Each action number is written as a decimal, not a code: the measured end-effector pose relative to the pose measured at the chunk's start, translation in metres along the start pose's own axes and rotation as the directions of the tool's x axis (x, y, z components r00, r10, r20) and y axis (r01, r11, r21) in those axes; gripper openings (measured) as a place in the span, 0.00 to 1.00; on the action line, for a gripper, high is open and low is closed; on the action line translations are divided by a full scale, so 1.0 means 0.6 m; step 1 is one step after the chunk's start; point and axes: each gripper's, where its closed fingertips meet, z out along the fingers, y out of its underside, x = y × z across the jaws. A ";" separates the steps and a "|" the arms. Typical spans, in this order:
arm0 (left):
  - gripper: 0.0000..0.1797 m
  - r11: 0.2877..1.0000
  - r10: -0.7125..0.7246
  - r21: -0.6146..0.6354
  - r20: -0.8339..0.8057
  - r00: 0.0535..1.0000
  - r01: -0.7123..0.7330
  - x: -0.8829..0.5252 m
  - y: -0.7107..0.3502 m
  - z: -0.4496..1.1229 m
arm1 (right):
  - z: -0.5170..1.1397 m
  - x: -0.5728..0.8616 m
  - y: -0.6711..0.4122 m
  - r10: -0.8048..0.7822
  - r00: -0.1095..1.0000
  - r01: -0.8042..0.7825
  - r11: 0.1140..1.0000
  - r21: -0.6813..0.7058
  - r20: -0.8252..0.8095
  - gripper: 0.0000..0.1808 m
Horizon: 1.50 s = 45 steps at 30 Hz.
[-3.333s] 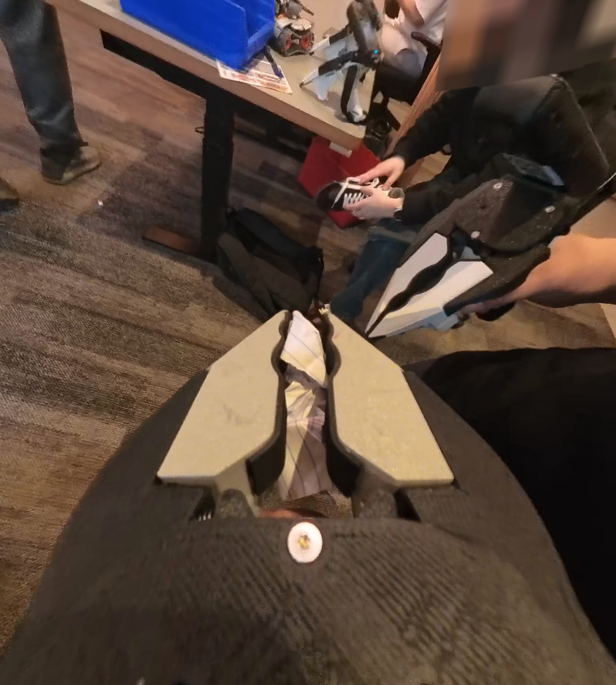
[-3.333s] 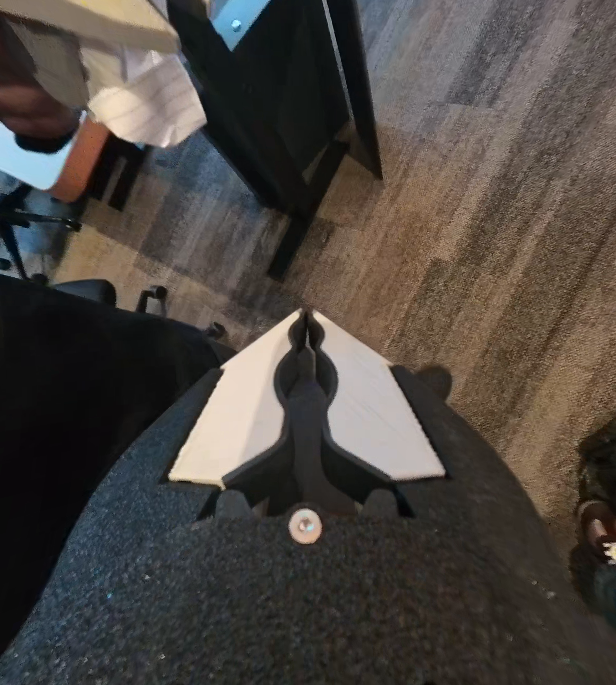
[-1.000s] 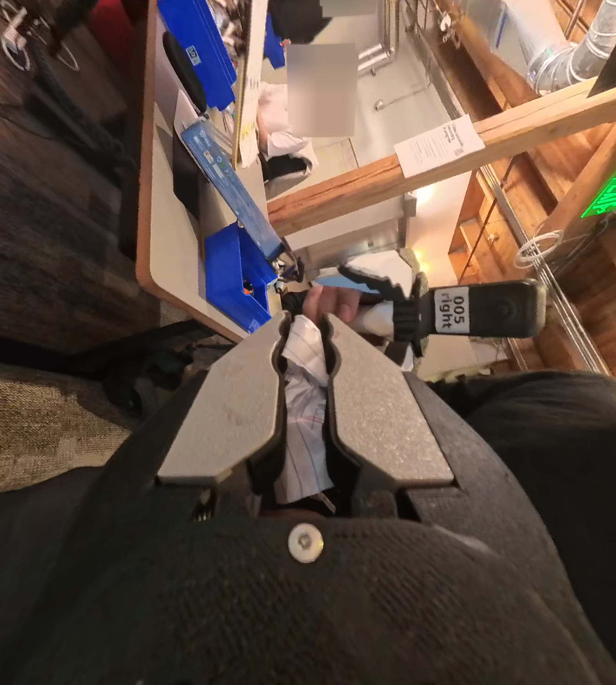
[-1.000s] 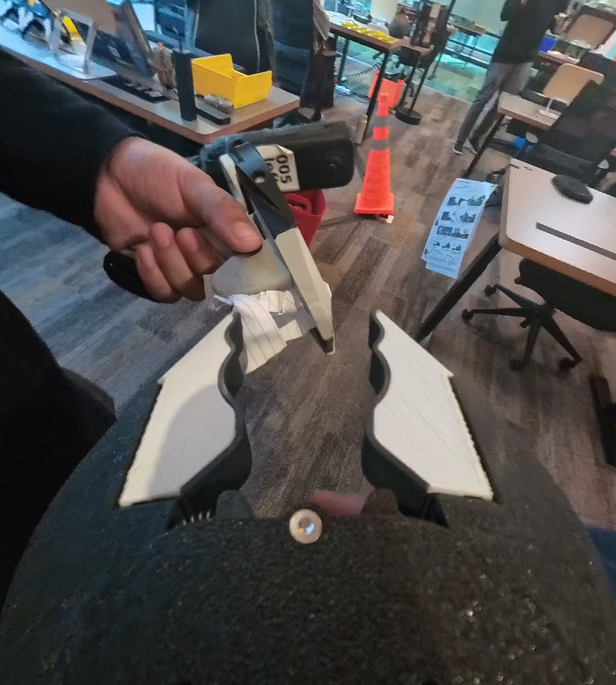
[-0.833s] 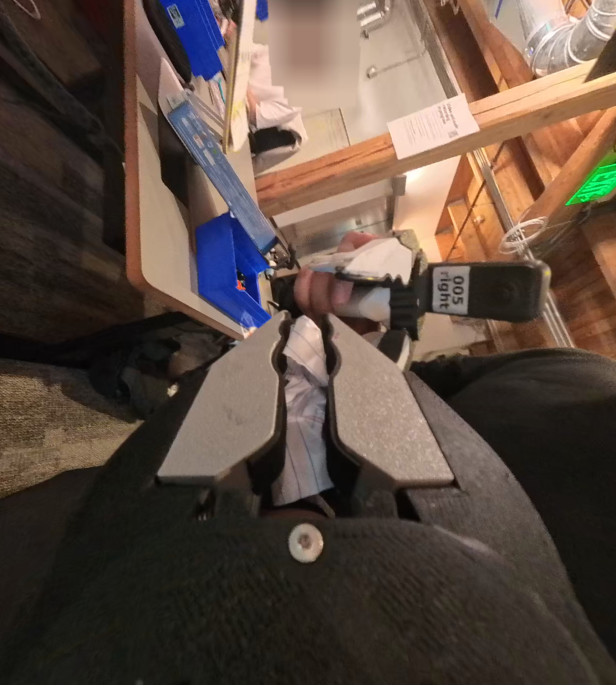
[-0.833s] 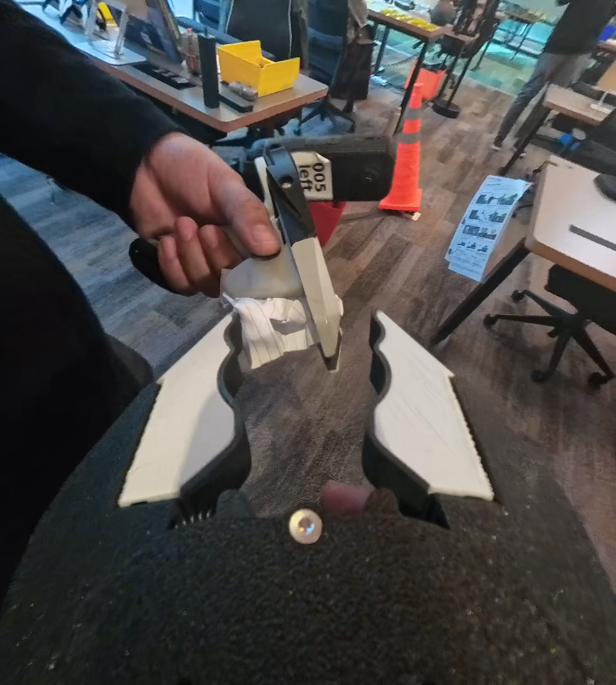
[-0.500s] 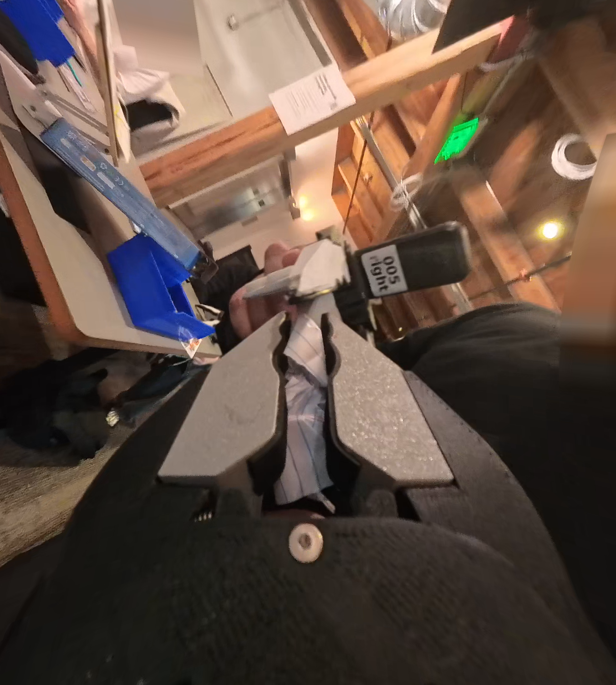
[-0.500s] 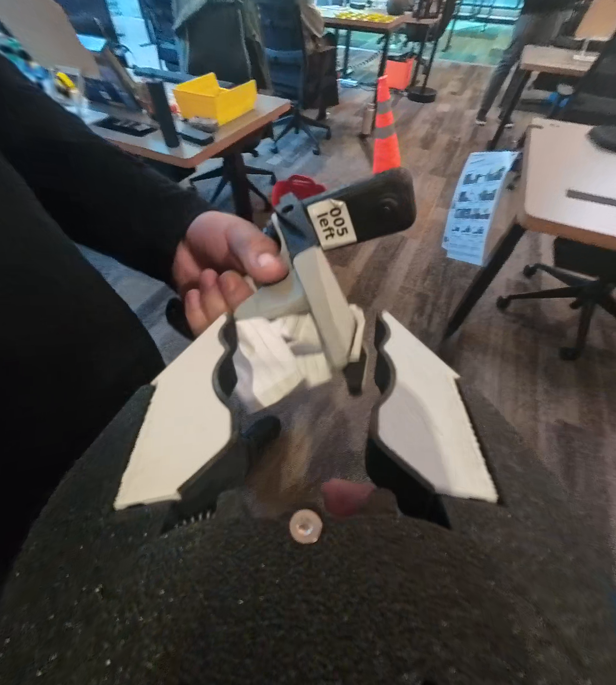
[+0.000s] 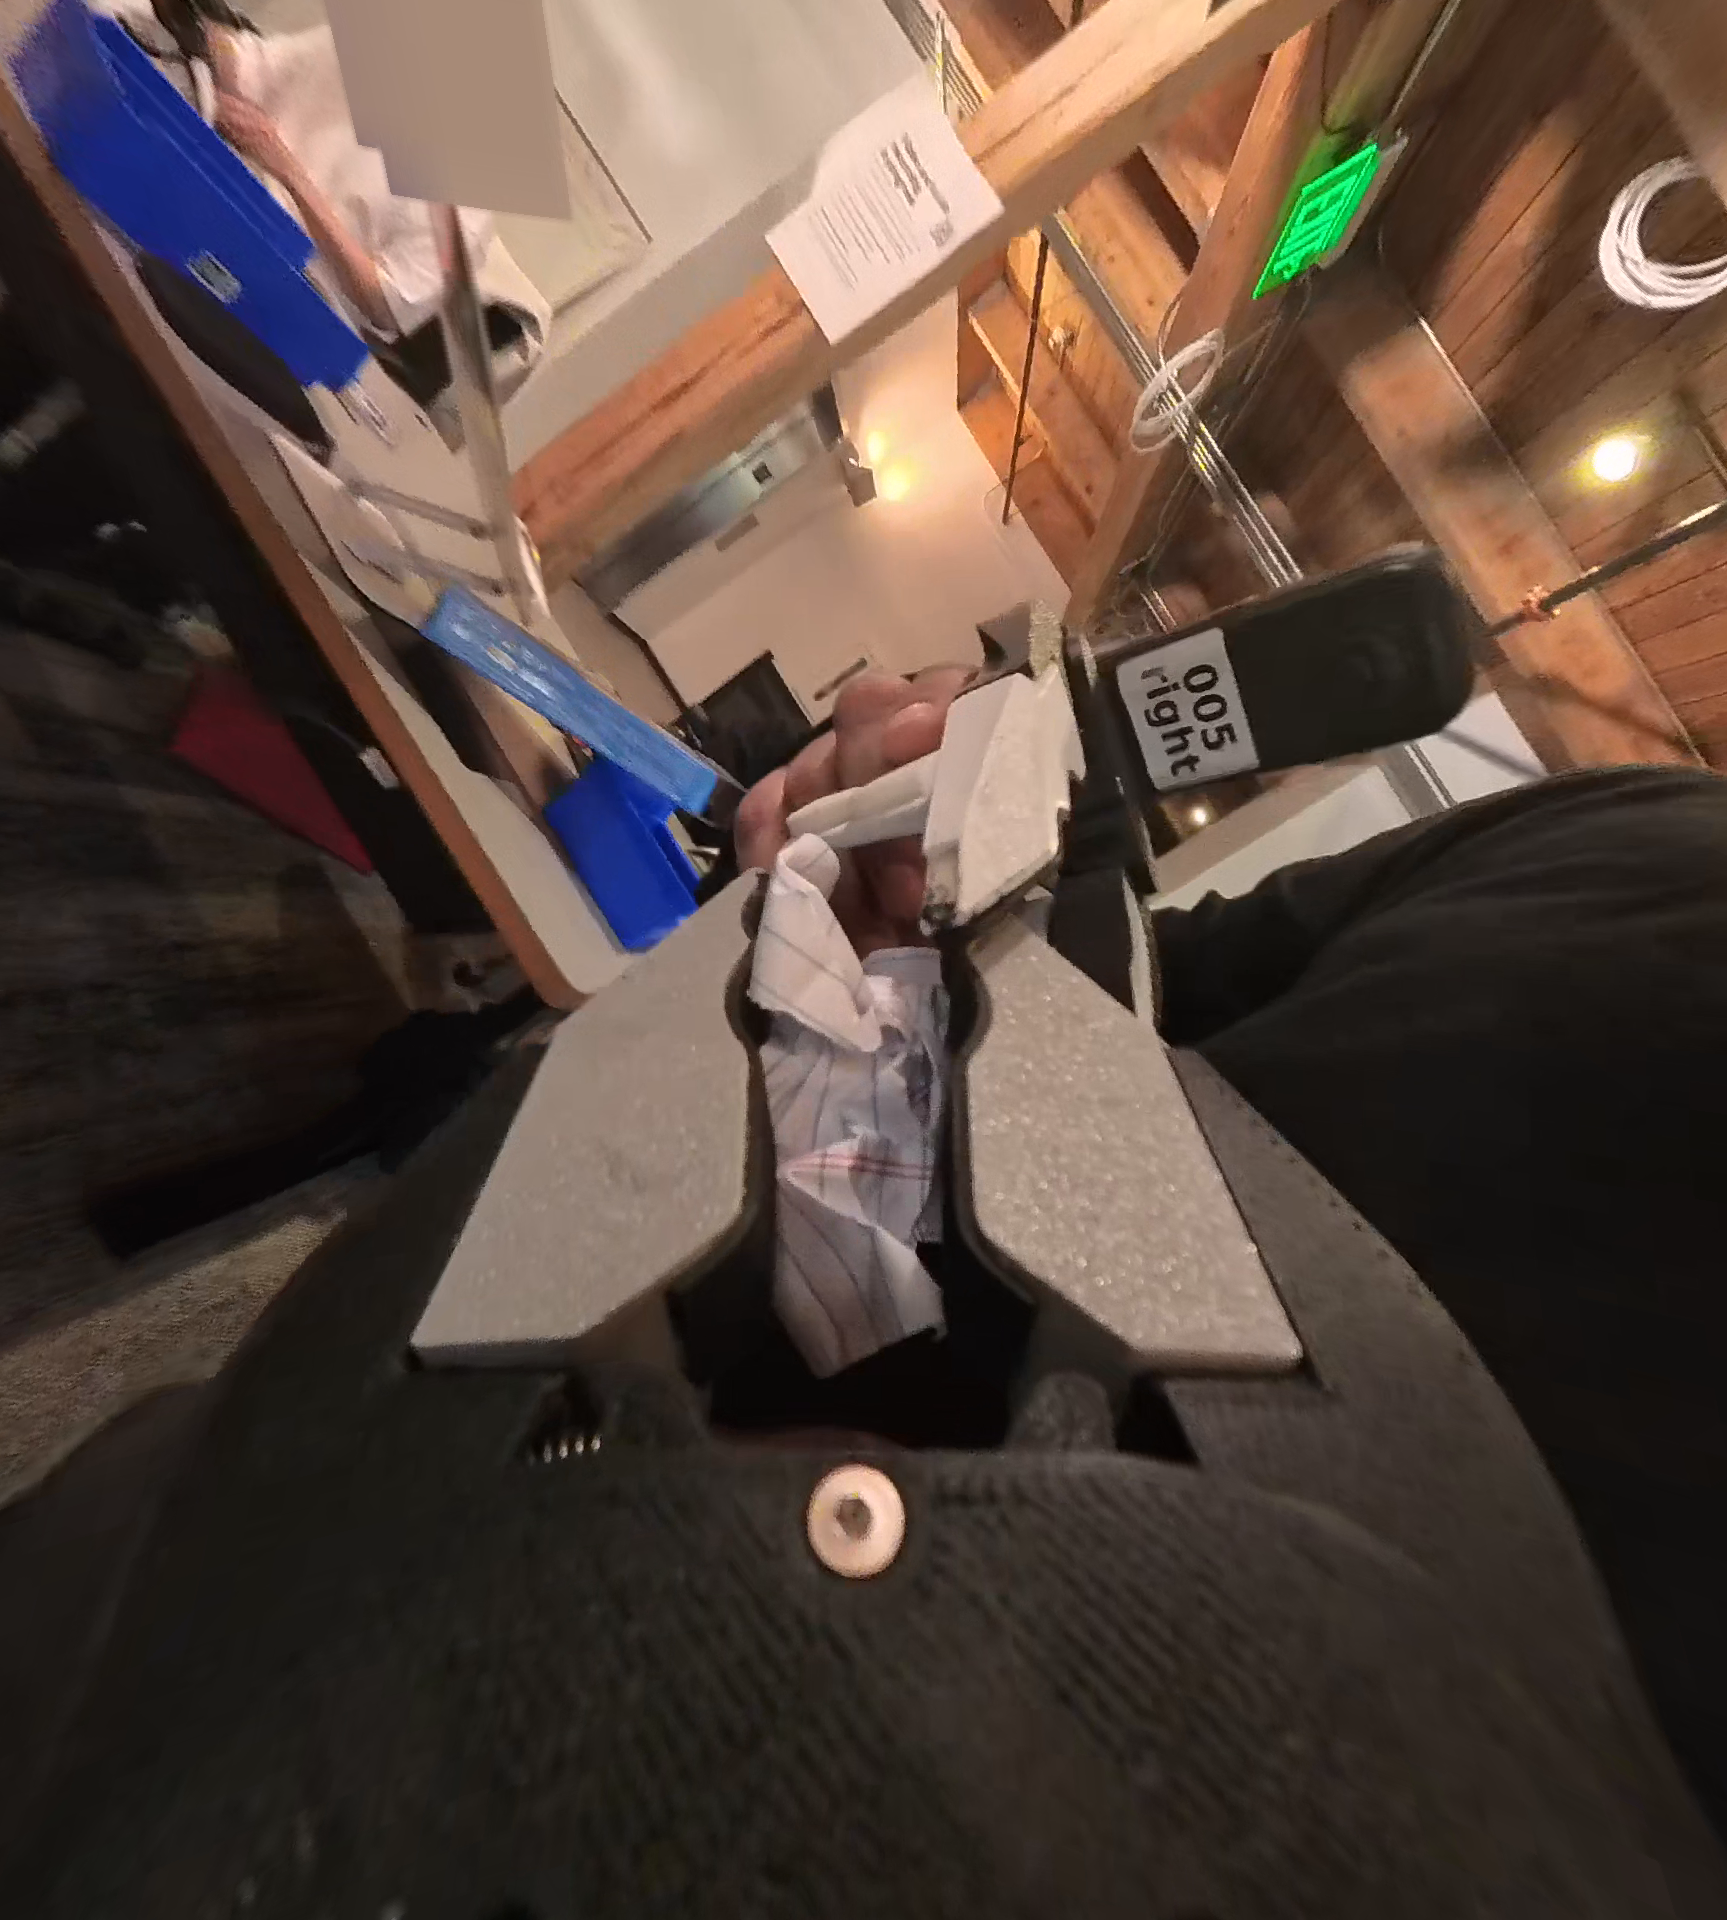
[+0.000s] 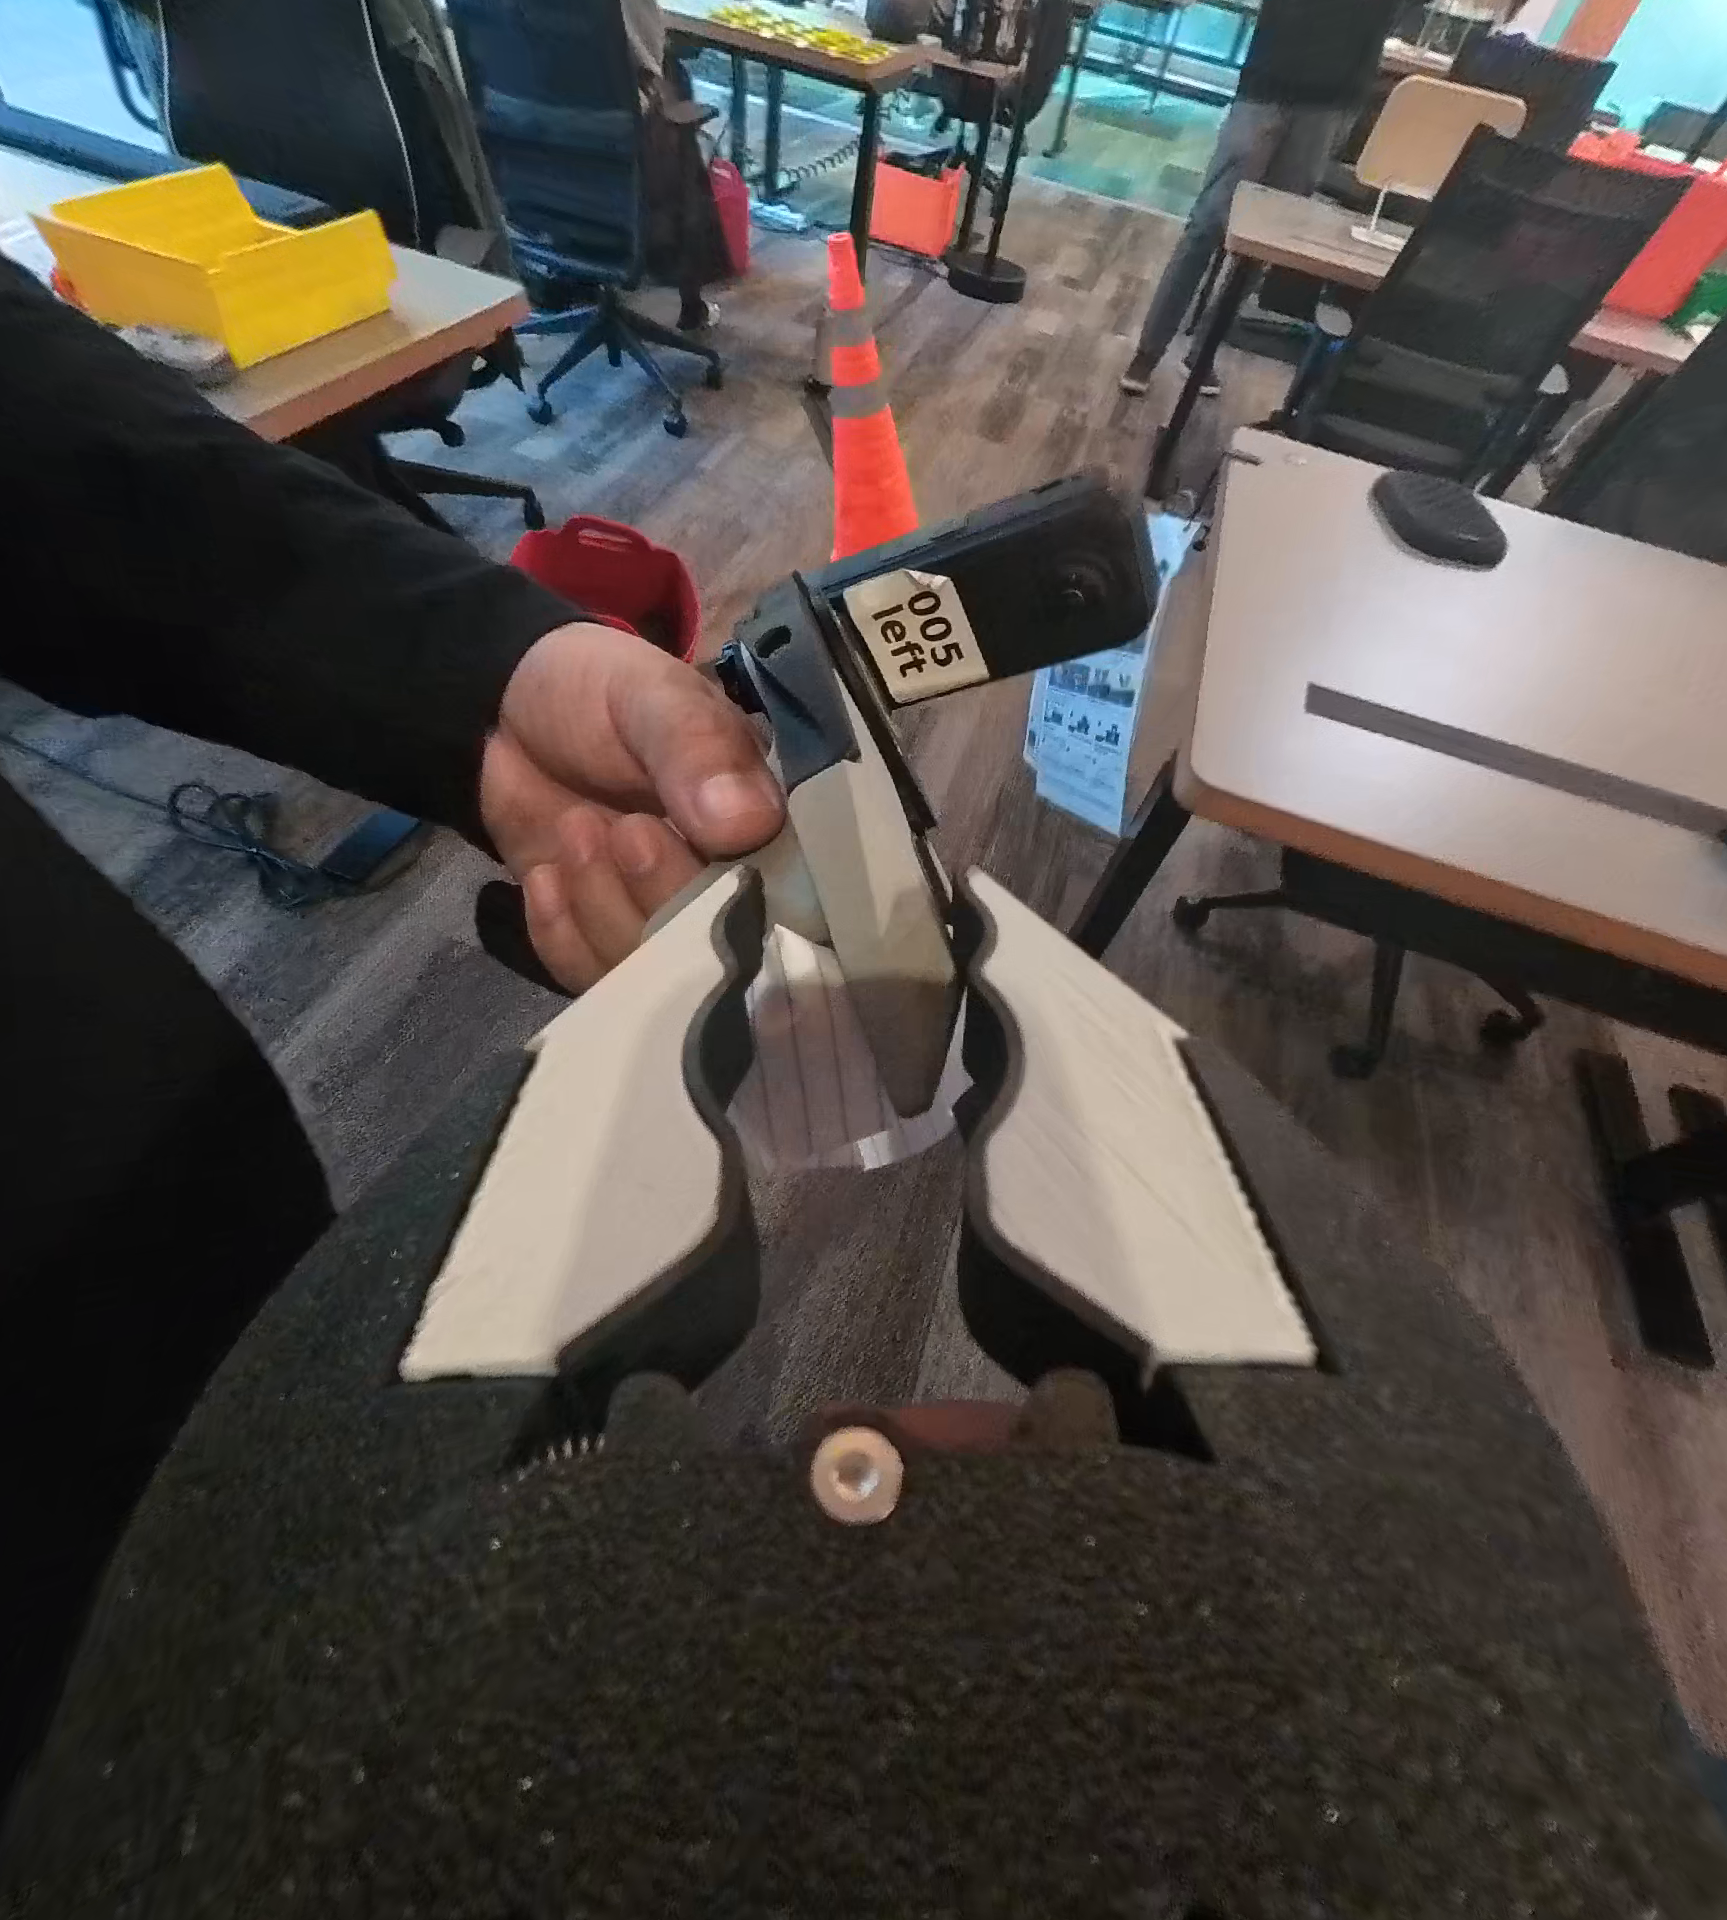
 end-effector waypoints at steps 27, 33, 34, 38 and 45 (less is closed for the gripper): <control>0.16 0.686 -0.043 0.692 0.347 0.937 -0.225 -0.013 -0.344 -1.043 | 0.958 0.078 -0.286 -0.106 0.700 0.073 0.994 0.077 0.706 0.17; 0.22 0.720 0.001 0.639 0.386 0.923 -0.268 0.036 -0.413 -1.293 | 1.195 0.077 -0.409 -0.190 0.737 0.136 0.982 0.133 0.648 0.15; 0.22 0.726 0.002 0.633 0.389 0.921 -0.269 0.033 -0.427 -1.330 | 1.234 0.085 -0.421 -0.188 0.745 0.132 0.982 0.135 0.640 0.15; 0.27 0.746 -0.028 0.622 0.385 0.922 -0.237 -0.020 -0.500 -1.482 | 1.396 0.142 -0.443 -0.186 0.764 0.135 0.983 0.128 0.618 0.14; 0.11 0.763 -0.149 0.615 0.468 0.871 -0.199 -0.131 -0.668 -1.790 | 1.720 0.268 -0.503 -0.088 0.672 -0.019 0.991 0.135 0.736 0.13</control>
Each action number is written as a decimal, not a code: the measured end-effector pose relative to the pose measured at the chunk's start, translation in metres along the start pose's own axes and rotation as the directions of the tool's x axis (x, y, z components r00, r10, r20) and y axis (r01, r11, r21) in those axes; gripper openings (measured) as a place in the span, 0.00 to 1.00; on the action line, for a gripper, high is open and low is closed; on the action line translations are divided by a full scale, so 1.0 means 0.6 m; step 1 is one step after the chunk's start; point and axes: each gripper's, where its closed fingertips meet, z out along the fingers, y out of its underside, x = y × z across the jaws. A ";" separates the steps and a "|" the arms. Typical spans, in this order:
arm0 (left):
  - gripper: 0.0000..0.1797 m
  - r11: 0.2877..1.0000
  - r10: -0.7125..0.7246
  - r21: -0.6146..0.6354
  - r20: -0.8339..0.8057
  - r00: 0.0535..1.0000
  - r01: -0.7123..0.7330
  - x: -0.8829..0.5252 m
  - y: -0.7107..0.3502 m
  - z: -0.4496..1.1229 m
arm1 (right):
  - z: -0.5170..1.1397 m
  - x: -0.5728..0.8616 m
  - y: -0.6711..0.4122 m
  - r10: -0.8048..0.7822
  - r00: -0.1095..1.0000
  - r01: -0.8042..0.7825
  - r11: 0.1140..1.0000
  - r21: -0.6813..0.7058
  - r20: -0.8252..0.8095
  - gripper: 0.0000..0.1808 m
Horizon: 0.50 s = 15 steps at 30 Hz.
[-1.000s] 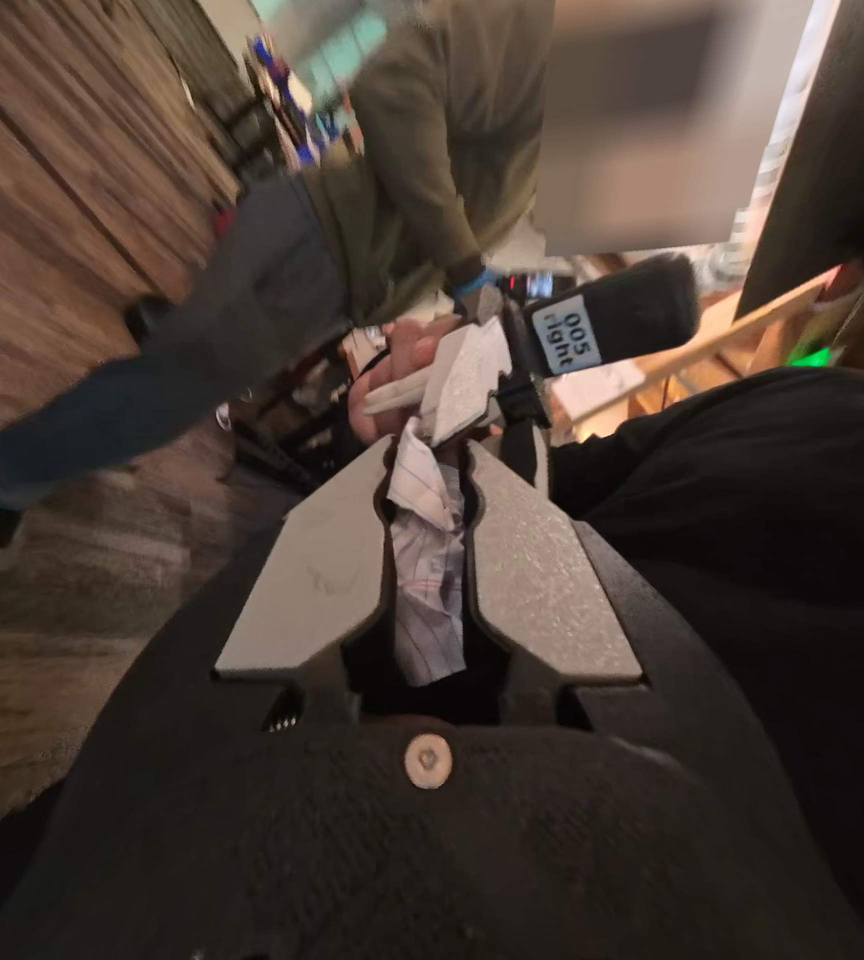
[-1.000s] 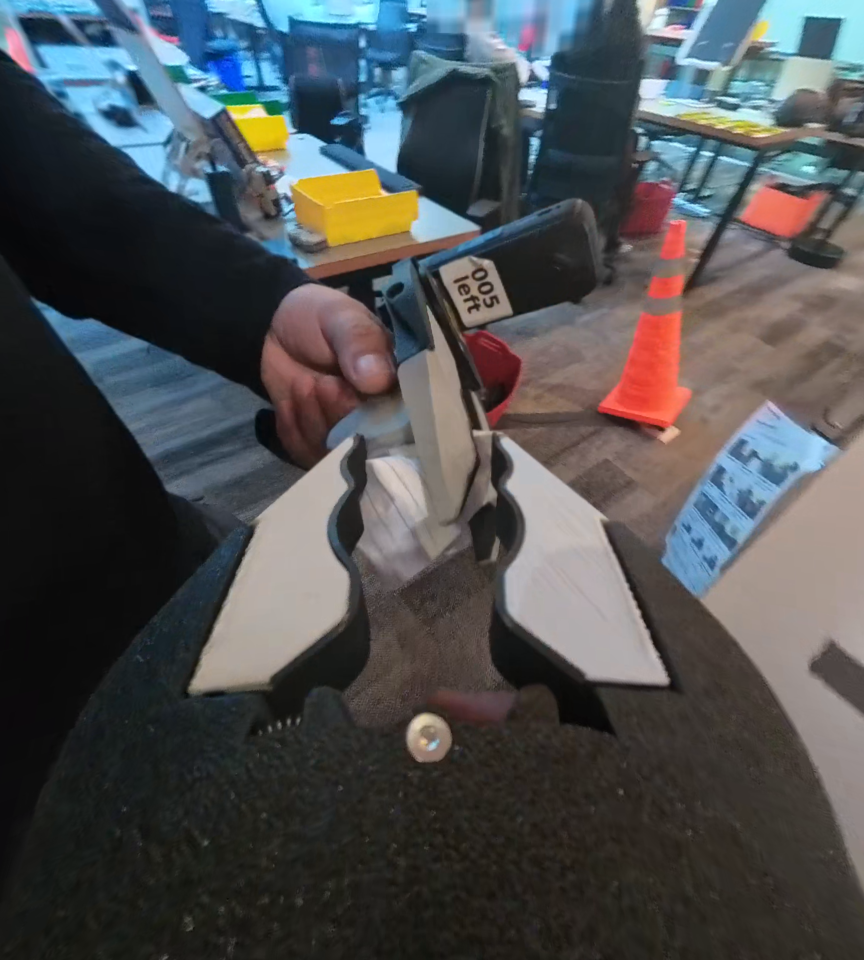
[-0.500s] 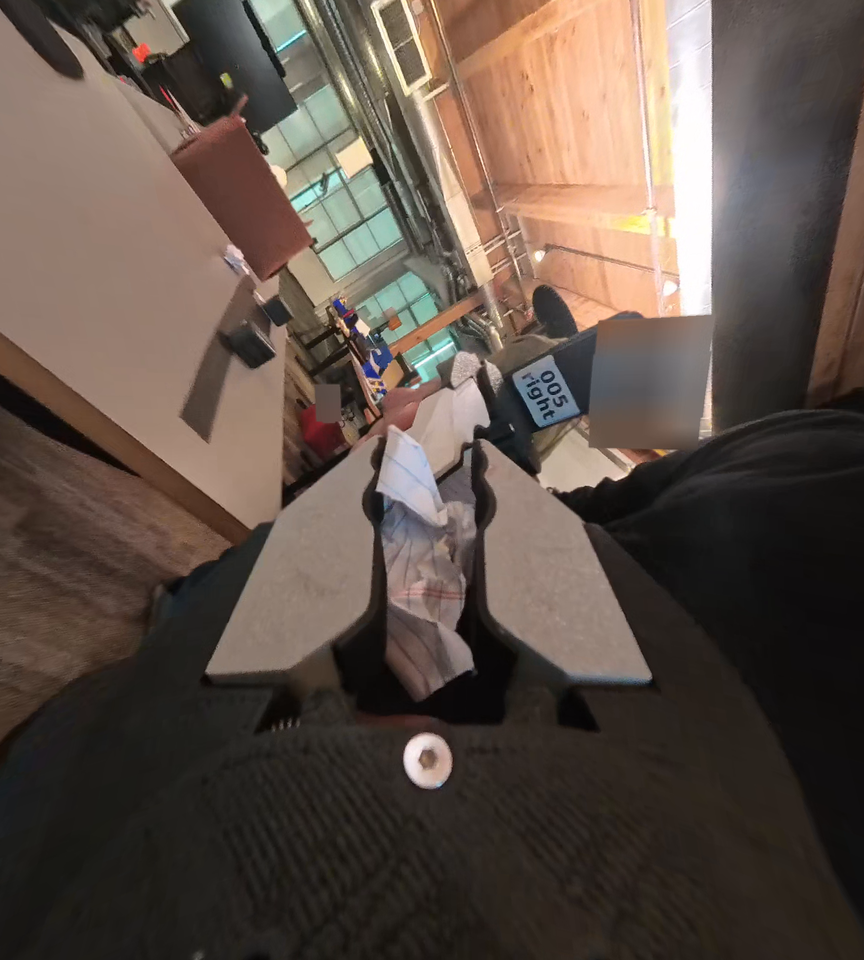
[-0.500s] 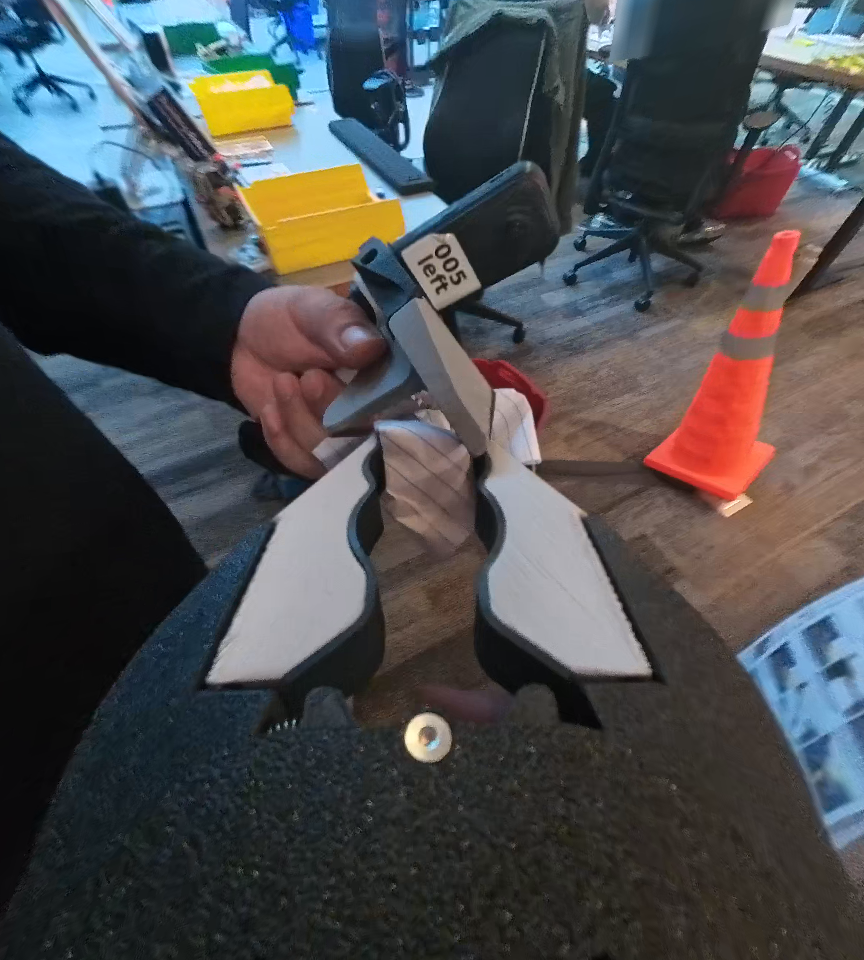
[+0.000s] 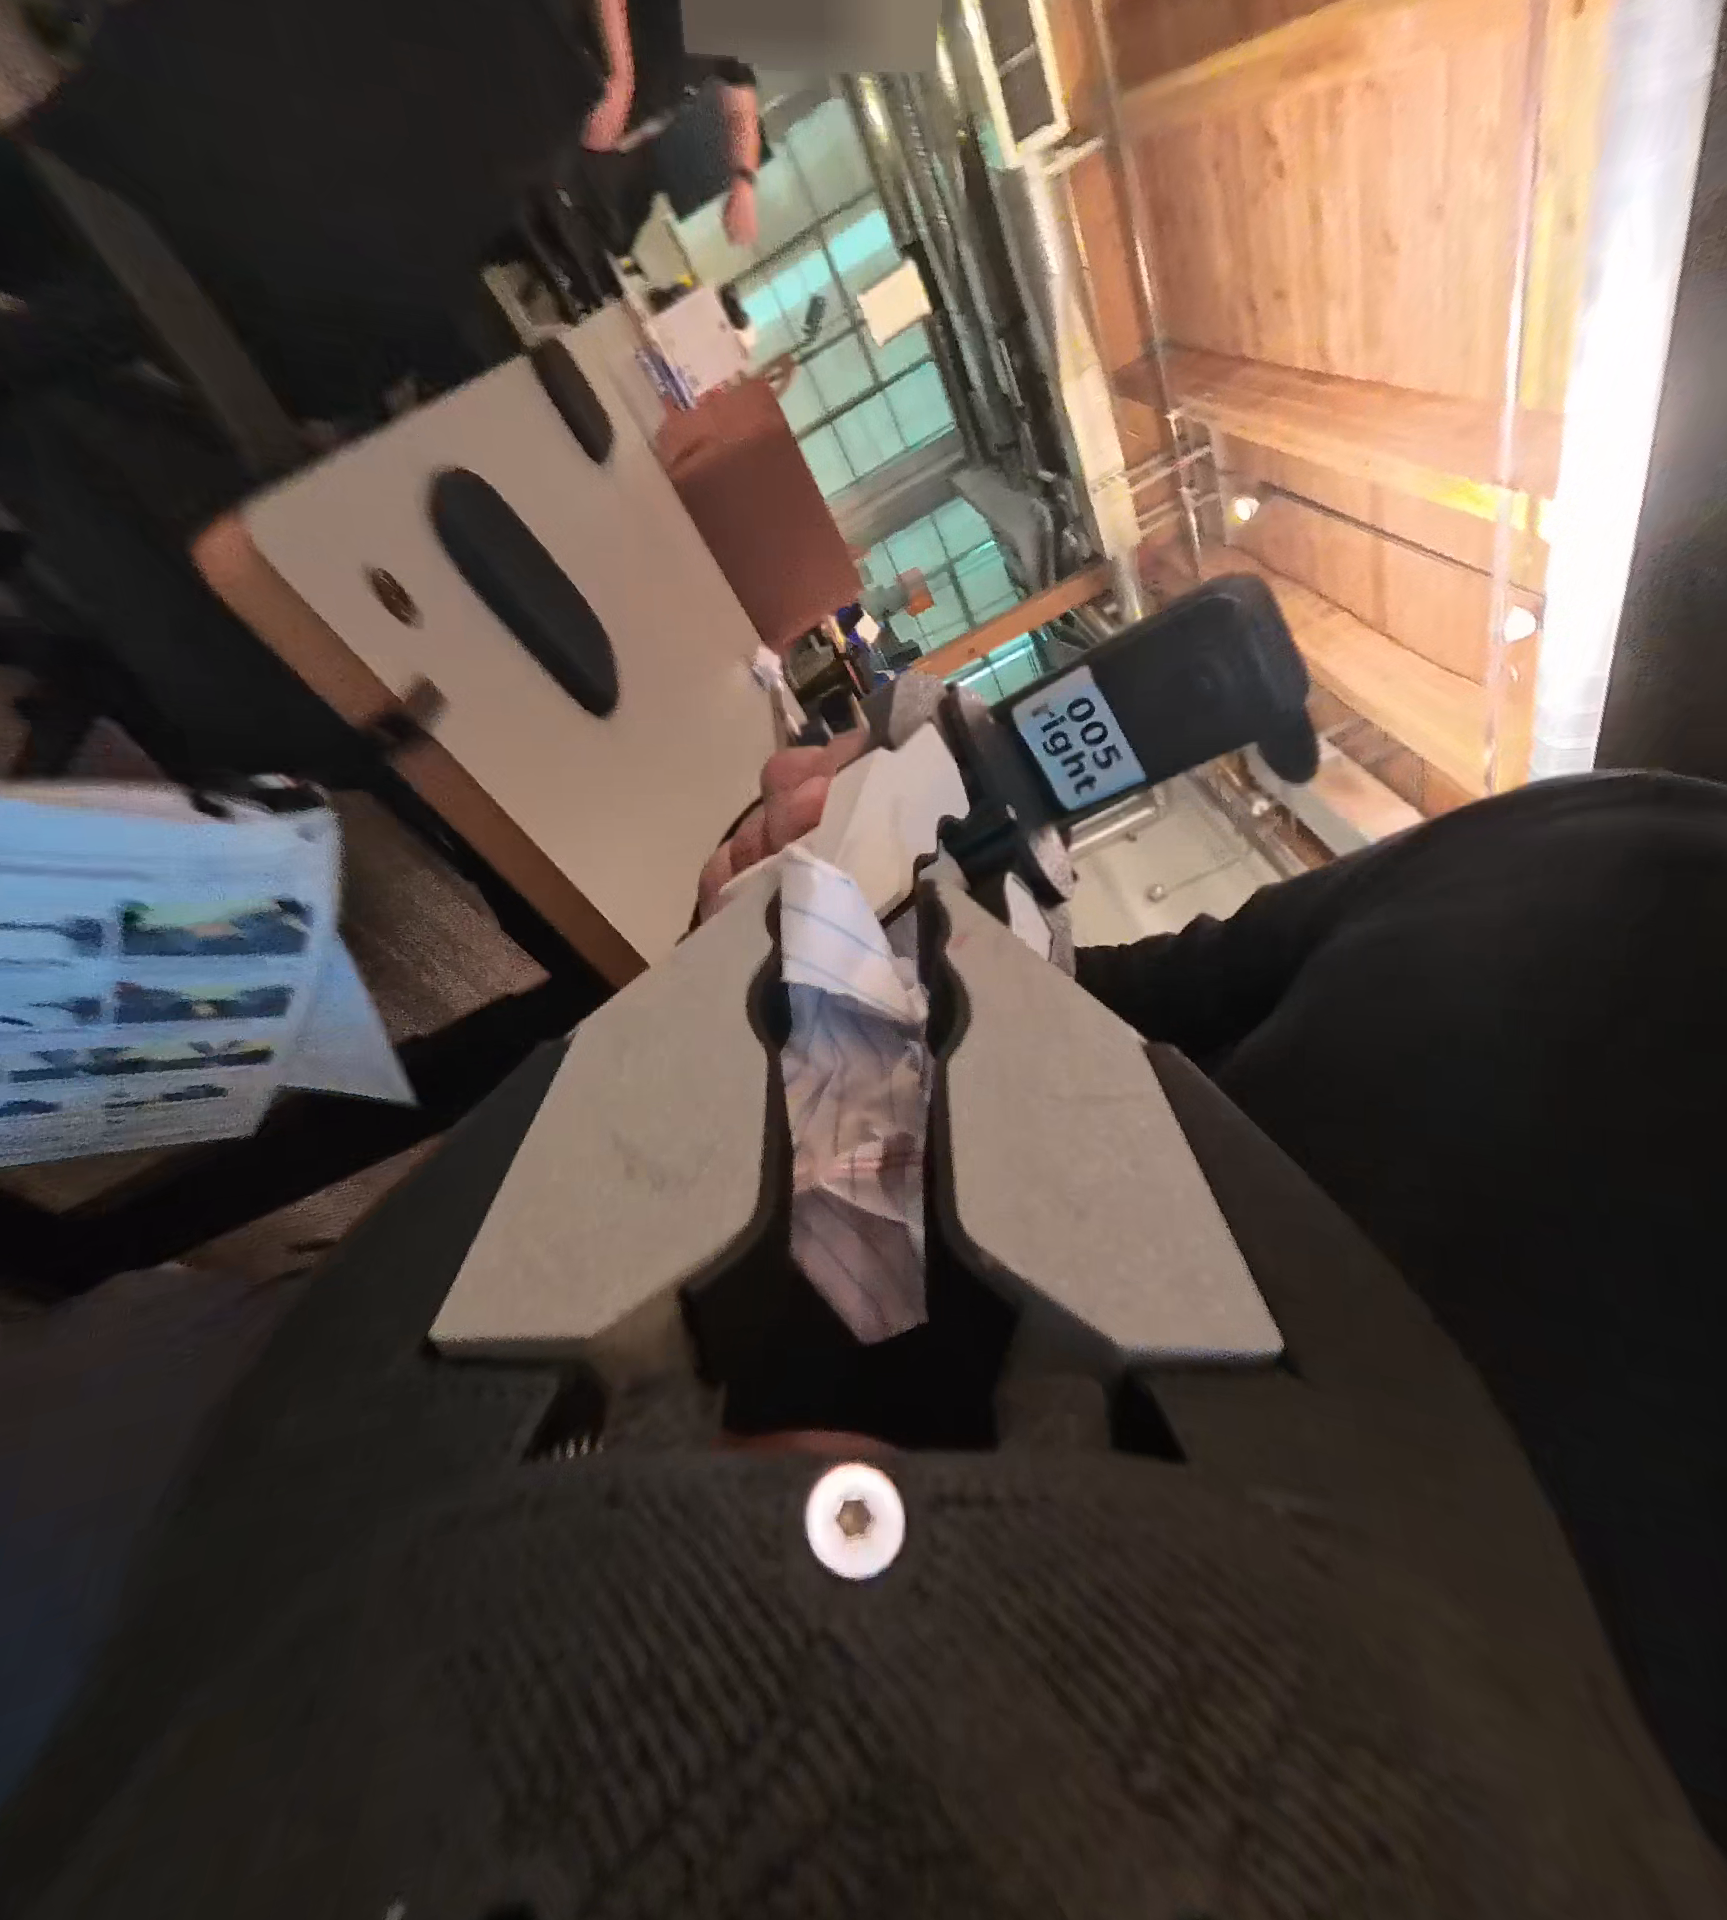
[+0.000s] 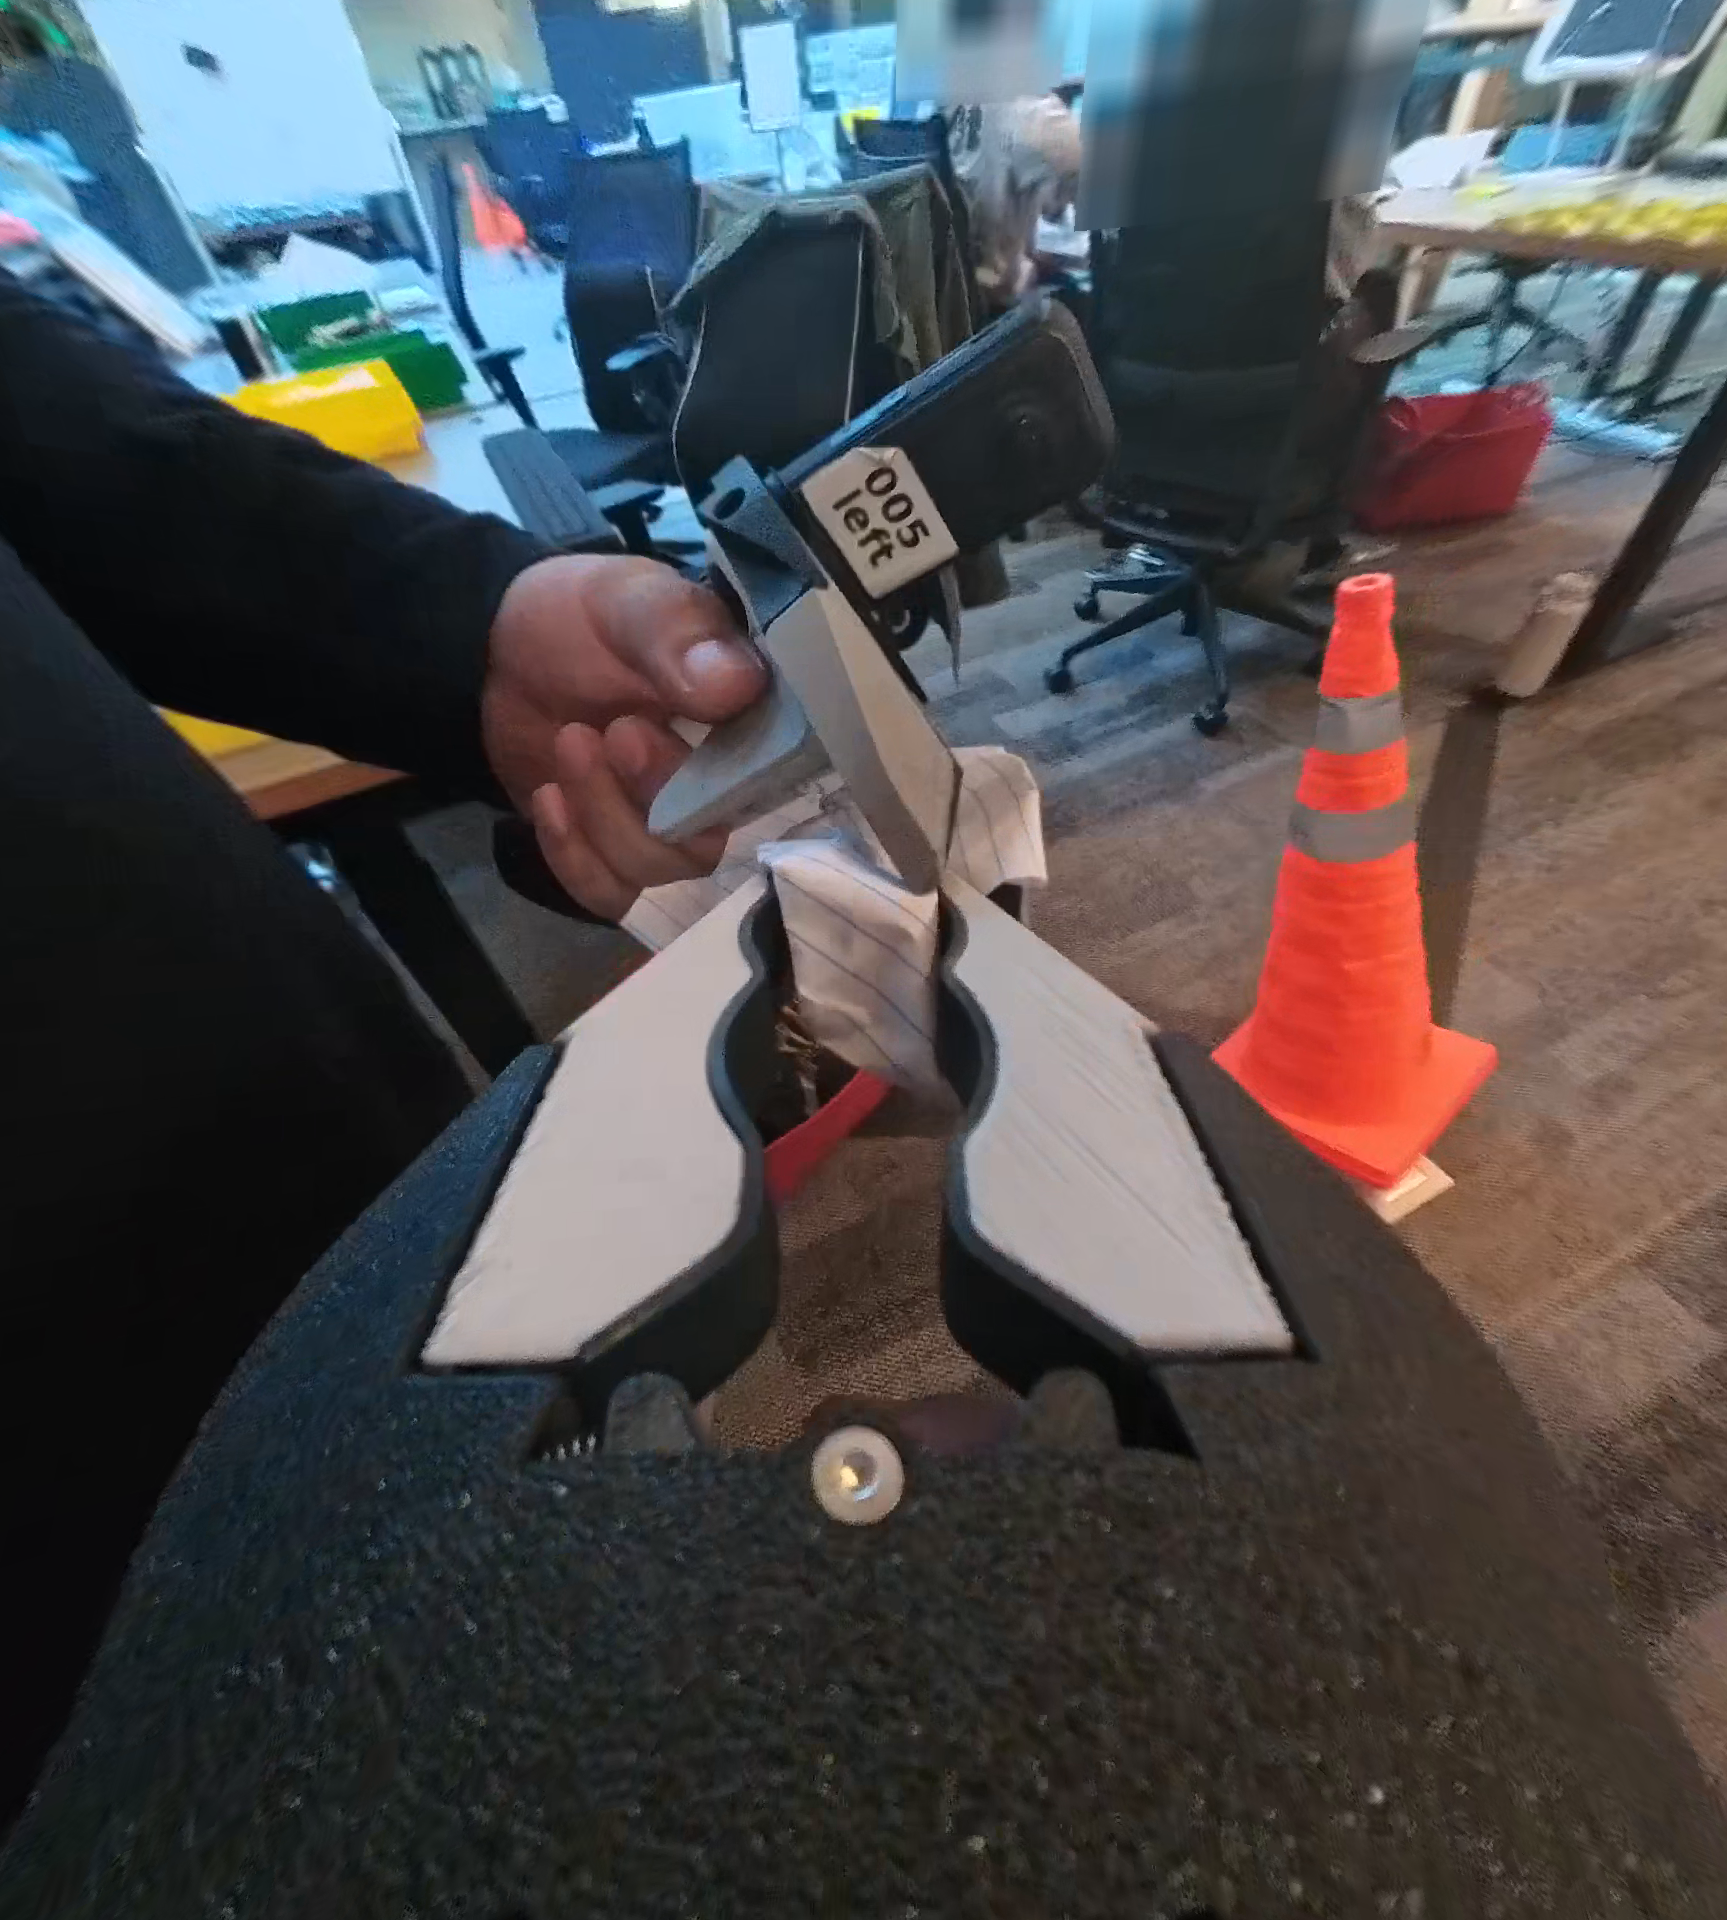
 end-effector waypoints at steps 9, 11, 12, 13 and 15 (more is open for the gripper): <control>0.11 0.997 -0.046 -0.071 -0.099 0.994 0.039 -0.108 -0.369 0.050 | 0.026 0.379 -0.117 -0.081 0.997 0.080 0.994 -0.076 -0.007 0.13; 0.10 0.995 -0.080 -0.073 -0.173 0.982 0.068 -0.139 -0.435 0.062 | 0.025 0.456 -0.135 -0.077 0.996 0.073 0.995 -0.067 -0.055 0.13; 0.10 0.993 -0.090 -0.091 -0.203 0.975 0.073 -0.156 -0.465 0.067 | 0.028 0.491 -0.141 -0.068 0.995 0.063 0.996 -0.069 -0.073 0.13; 0.11 0.991 -0.090 -0.113 -0.217 0.972 0.067 -0.175 -0.495 0.074 | 0.031 0.527 -0.142 -0.068 0.993 0.061 0.995 -0.075 -0.095 0.13; 0.10 0.985 -0.071 -0.169 -0.222 0.972 0.034 -0.221 -0.549 0.085 | 0.042 0.601 -0.136 -0.067 0.986 0.051 0.993 -0.102 -0.150 0.13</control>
